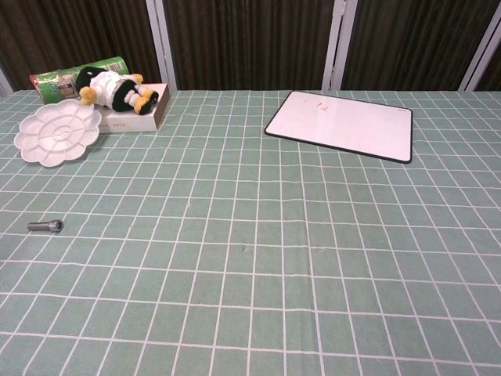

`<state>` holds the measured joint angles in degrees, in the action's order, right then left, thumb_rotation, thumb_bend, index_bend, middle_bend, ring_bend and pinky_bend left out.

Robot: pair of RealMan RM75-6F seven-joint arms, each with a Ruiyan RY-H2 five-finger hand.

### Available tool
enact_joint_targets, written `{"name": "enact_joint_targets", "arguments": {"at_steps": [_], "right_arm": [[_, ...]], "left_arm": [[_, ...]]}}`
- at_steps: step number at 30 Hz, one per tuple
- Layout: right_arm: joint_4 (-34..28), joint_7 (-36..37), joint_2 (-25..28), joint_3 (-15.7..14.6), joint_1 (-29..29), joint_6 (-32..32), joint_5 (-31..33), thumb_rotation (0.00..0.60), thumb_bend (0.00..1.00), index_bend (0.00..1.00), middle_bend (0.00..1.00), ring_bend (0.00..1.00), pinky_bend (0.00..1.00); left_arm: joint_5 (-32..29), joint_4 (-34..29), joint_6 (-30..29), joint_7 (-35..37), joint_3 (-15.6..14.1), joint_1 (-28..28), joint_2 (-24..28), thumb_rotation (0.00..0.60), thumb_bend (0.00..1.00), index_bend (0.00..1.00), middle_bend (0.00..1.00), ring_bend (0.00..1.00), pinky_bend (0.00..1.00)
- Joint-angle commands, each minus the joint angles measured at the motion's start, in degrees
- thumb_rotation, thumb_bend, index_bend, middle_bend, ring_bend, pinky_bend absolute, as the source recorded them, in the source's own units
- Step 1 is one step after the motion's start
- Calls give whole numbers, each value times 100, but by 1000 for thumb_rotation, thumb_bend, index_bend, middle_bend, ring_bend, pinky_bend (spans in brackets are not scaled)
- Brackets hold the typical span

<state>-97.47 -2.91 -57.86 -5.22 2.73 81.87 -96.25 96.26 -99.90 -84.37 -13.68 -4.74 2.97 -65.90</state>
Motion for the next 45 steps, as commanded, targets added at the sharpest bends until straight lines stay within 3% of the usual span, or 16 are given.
{"name": "enact_joint_targets", "arguments": {"at_steps": [1,6,8,10,11,12,13,15,18,21,30,45], "right_arm": [[-1,16,2,2,7,-8,0,600,171,0,0,0,0],[-5,0,-9,12,6,-7,15,600,171,0,0,0,0],[-6,-24,-22,18,3,-6,27,600,171,0,0,0,0],[-5,-57,-34,18,7,-28,42,600,171,0,0,0,0],[-3,-80,-45,20,11,-46,54,600,171,0,0,0,0],[-2,-97,-51,15,17,-65,54,600,171,0,0,0,0],[-3,-109,-54,10,24,-86,53,600,171,0,0,0,0],[-12,-113,-61,6,35,-119,65,600,170,0,0,0,0],[-16,-127,-73,13,37,-129,84,600,170,0,0,0,0],[-16,-120,-69,9,50,-163,97,600,171,0,0,0,0],[-9,-104,-66,19,83,-239,161,600,171,0,0,0,0],[-19,-134,-71,19,96,-272,200,600,170,0,0,0,0]], "left_arm": [[4,2,29,-8,-11,8,-21,600,390,0,0,0,14],[-55,254,322,144,99,226,-286,600,388,0,0,0,94],[-197,457,508,223,243,379,-469,600,389,0,46,57,254],[-319,681,634,354,411,532,-666,600,389,0,210,284,590],[-448,791,789,452,492,634,-777,600,388,0,404,512,831],[-527,859,932,555,538,725,-841,600,388,0,571,682,961],[-596,943,1046,655,594,812,-911,600,388,2,667,764,994],[-670,1279,1115,740,750,970,-1174,600,389,55,872,919,1000],[-721,1829,1127,827,885,1128,-1610,600,389,184,989,998,1000],[-889,2211,1337,1016,952,1278,-1893,600,388,267,1000,1000,1000],[-1289,3200,1635,1094,1119,1565,-2524,600,388,317,1000,1000,1000],[-1486,3983,1489,1274,1004,1485,-2850,600,387,376,1000,1000,1000]]}}
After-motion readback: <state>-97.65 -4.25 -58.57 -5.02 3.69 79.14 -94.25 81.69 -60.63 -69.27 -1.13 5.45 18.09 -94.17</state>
